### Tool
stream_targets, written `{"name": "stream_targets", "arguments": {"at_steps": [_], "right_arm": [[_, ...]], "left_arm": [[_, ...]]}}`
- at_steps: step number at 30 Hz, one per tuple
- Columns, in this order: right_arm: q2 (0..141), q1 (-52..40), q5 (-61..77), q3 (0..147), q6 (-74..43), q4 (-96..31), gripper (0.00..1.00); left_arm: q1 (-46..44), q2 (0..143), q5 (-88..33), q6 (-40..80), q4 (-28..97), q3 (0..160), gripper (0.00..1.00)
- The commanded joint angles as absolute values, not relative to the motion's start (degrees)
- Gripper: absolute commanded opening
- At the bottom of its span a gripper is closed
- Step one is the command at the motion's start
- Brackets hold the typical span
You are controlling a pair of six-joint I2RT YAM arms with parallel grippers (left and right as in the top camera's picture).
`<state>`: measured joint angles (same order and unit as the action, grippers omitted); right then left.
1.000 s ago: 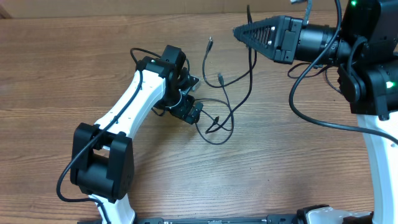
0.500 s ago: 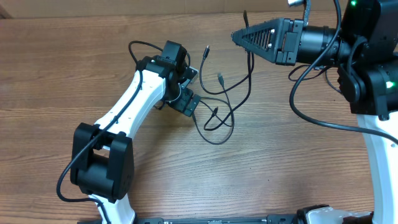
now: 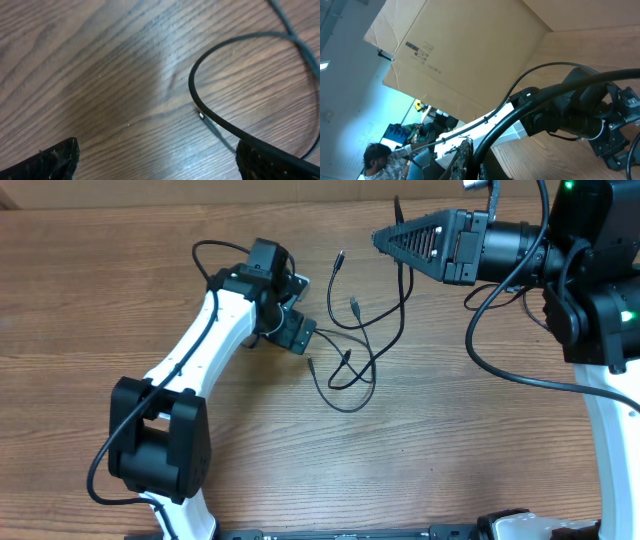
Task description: Untangle cables
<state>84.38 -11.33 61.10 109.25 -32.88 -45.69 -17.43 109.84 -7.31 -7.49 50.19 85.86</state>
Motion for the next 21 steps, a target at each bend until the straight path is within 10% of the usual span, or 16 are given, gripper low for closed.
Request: {"name": "stream_targets", "arguments": {"at_steps": [1, 21], "right_arm": [[82.98, -11.18, 61.63, 109.47, -33.28, -45.21, 0.04], [83.05, -13.65, 59.29, 109.47, -32.95, -43.7, 0.04]], "left_arm": [[-17.28, 110.37, -12.69, -5.89, 48.53, 86.26, 1.0], [-19.94, 110.37, -18.61, -5.15, 46.02, 86.26, 1.0]]}}
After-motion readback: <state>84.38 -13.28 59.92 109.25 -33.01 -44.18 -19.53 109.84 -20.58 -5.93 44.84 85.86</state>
